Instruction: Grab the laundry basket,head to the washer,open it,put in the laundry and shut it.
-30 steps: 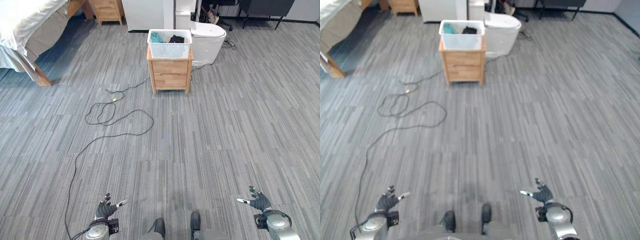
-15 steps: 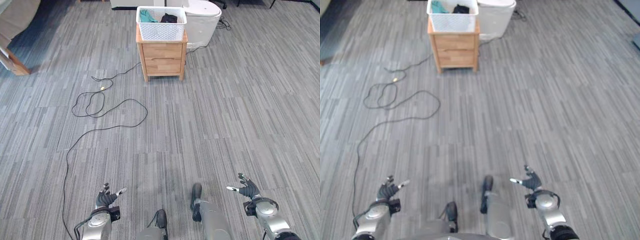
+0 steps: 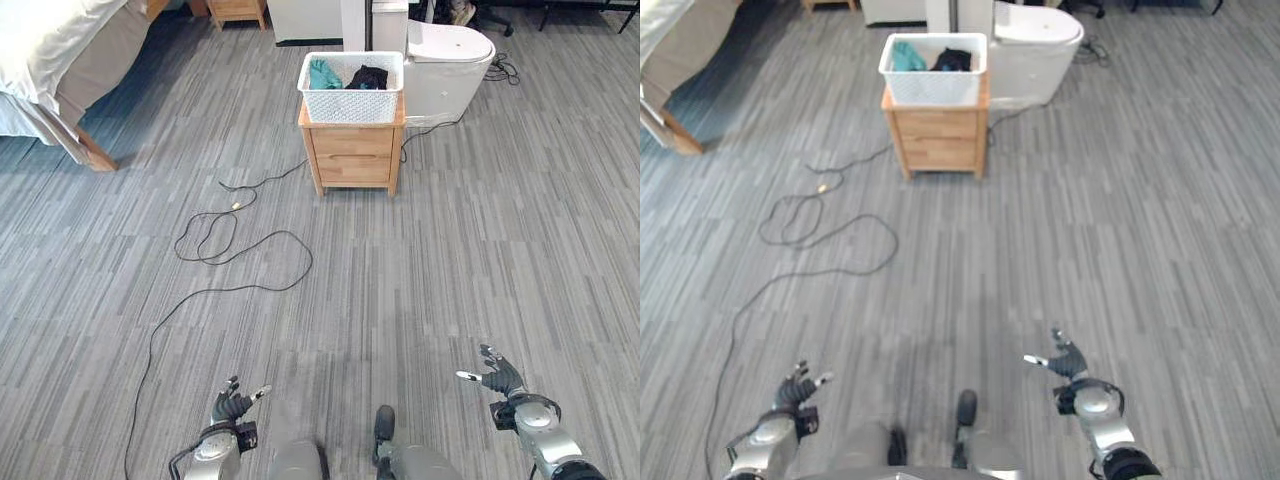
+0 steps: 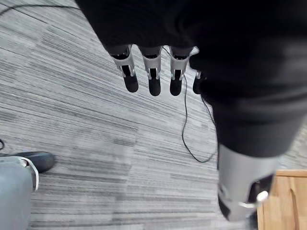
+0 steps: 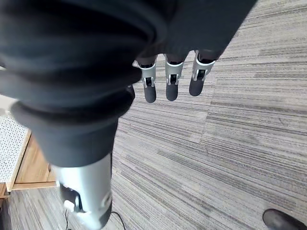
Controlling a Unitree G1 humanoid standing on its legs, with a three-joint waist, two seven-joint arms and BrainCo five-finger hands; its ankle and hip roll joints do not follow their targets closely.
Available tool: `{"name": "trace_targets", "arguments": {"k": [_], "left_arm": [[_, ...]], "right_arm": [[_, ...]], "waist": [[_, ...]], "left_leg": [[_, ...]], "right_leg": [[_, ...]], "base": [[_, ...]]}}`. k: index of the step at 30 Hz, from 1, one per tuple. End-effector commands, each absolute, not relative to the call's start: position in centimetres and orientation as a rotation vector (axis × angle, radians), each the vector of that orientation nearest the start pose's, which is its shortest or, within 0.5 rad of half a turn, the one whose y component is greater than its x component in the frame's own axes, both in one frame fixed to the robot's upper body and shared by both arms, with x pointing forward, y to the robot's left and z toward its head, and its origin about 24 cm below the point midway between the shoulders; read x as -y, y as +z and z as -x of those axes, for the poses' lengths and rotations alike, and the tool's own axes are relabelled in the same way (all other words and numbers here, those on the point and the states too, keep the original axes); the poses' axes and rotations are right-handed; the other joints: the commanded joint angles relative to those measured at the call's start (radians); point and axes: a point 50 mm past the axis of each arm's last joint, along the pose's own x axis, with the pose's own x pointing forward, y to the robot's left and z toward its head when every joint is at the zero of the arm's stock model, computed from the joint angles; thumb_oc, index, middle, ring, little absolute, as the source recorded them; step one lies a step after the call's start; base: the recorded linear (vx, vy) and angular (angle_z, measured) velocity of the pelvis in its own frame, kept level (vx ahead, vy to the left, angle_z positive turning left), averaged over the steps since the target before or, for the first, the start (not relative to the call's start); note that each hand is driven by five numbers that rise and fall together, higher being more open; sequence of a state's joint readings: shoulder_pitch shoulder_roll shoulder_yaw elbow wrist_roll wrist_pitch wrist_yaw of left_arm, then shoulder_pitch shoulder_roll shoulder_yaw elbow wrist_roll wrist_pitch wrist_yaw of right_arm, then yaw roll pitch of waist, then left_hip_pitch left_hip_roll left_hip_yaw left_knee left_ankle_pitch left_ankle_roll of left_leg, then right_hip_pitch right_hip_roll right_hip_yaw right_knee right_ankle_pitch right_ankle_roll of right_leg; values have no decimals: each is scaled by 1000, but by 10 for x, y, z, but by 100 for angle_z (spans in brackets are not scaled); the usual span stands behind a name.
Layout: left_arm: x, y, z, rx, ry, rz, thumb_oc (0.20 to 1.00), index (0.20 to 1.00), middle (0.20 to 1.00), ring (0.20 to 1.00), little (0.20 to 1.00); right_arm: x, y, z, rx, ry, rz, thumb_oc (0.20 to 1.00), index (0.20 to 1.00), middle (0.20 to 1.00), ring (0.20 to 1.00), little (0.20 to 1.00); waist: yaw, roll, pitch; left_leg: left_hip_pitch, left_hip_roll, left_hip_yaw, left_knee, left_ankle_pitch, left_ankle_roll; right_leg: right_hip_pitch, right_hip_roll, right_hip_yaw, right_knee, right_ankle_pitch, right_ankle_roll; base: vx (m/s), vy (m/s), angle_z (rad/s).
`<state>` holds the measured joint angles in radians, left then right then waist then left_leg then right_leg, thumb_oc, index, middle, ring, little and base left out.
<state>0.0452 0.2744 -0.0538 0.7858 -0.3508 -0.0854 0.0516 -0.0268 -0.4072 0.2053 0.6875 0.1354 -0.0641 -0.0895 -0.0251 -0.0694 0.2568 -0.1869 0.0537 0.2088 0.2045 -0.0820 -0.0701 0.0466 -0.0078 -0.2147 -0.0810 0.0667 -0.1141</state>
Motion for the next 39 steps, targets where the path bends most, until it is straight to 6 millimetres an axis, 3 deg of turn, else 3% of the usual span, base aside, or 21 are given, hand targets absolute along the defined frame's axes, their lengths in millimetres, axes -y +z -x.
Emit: {"name": "trace_targets", "arguments": {"k": [1,5,10,11,13,14,15,17,20,22,24,25,28,31,35,36,39], "left_arm": [[-253,-103,-168,-695,252,-31,1000,1000,1000,1000,1000],[-254,-107,-160,-721,280,-14,1000,1000,1000,1000,1000],[-258,-111,-152,-751,289,-26,1000,1000,1000,1000,1000],[-261,-109,-153,-746,293,-36,1000,1000,1000,1000,1000],[-262,-108,-154,-743,291,-39,1000,1000,1000,1000,1000],[-264,-107,-157,-740,291,-47,1000,1000,1000,1000,1000],[-264,-107,-157,-740,291,-47,1000,1000,1000,1000,1000],[-269,-97,-169,-689,294,-72,1000,1000,1000,1000,1000],[-271,-94,-173,-673,298,-83,1000,1000,1000,1000,1000],[-272,-93,-175,-667,304,-80,1000,1000,1000,1000,1000],[-271,-93,-175,-672,302,-81,1000,1000,1000,1000,1000],[-269,-96,-173,-684,291,-87,1000,1000,1000,1000,1000],[-267,-98,-173,-692,286,-83,1000,1000,1000,1000,1000],[-264,-101,-171,-708,282,-76,1000,1000,1000,1000,1000],[-260,-108,-163,-744,264,-81,1000,1000,1000,1000,1000],[-258,-109,-161,-748,262,-73,1000,1000,1000,1000,1000],[-252,-108,-167,-735,228,-76,1000,1000,1000,1000,1000]], "right_arm": [[263,-79,-193,-630,-117,379,1000,1000,1000,1000,1000],[261,-86,-188,-667,-115,401,1000,1000,1000,1000,1000],[257,-90,-184,-684,-103,395,1000,1000,1000,1000,1000],[253,-92,-184,-688,-91,392,1000,1000,1000,1000,1000],[251,-92,-185,-687,-86,388,1000,1000,1000,1000,1000],[246,-93,-188,-685,-74,380,1000,1000,1000,1000,1000],[246,-93,-188,-685,-74,379,1000,1000,1000,1000,1000],[236,-88,-199,-639,-54,363,1000,1000,1000,1000,1000],[231,-85,-207,-622,-32,367,1000,1000,1000,1000,1000],[227,-81,-213,-600,-17,372,1000,1000,1000,1000,1000],[228,-80,-213,-598,-20,372,1000,1000,1000,1000,1000],[230,-81,-211,-606,-26,376,1000,1000,1000,1000,1000],[231,-84,-208,-622,-27,379,1000,1000,1000,1000,1000],[235,-88,-201,-648,-35,384,1000,1000,1000,1000,1000],[239,-94,-190,-679,-49,371,1000,1000,1000,1000,1000],[243,-94,-188,-686,-52,376,1000,1000,1000,1000,1000],[247,-87,-195,-651,-61,388,1000,1000,1000,1000,1000]], "waist": [[12,16,-14],[51,22,-24],[59,18,-59],[65,0,-76],[70,-9,-84],[75,-25,-92],[76,-25,-93],[74,-35,-82],[67,-28,-66],[43,-2,-35],[32,3,-25],[19,5,-20],[2,2,-8],[-12,1,-4],[-30,4,-36],[-33,14,-39],[-37,19,-20]], "left_leg": [[-6,7,31,-73,117,7],[-67,25,47,-234,192,-7],[-52,47,79,-167,217,0],[-66,43,84,-95,184,10],[-63,41,85,-71,163,20],[-55,28,83,-50,124,42],[-55,28,84,-49,124,42],[-17,-3,80,-47,64,76],[32,-13,88,-65,42,92],[117,-24,75,-121,23,100],[143,-33,66,-136,20,102],[190,-51,46,-158,-7,97],[221,-65,35,-176,-2,94],[271,-76,6,-187,-31,86],[313,-74,-24,-153,-88,63],[321,-58,-22,-126,-101,50],[227,-7,-10,138,-12,-4]], "right_leg": [[18,-37,2,53,-141,168],[113,-18,51,58,-198,178],[174,-30,81,68,-229,184],[183,-61,85,83,-238,196],[181,-77,91,97,-239,204],[158,-103,102,176,-217,223],[157,-103,102,176,-217,223],[76,-114,131,306,-153,250],[-10,-103,133,340,-125,244],[-144,-70,87,339,-125,232],[-169,-66,66,318,-117,231],[-197,-62,44,259,-111,239],[-233,-58,5,188,-68,236],[-254,-66,-29,162,-42,243],[-215,-73,-5,154,-41,214],[-195,-72,-18,153,-53,205],[-144,-70,-32,152,-79,164]], "base": [[404,4,-25],[396,78,-27],[424,152,-56],[514,227,-29],[367,189,-23],[230,140,-28],[325,210,-11],[233,184,1],[189,137,-11],[291,156,-34],[249,77,-3],[247,48,27],[255,3,40],[343,-77,27],[384,-130,56],[365,-178,86],[243,-191,74]]}}
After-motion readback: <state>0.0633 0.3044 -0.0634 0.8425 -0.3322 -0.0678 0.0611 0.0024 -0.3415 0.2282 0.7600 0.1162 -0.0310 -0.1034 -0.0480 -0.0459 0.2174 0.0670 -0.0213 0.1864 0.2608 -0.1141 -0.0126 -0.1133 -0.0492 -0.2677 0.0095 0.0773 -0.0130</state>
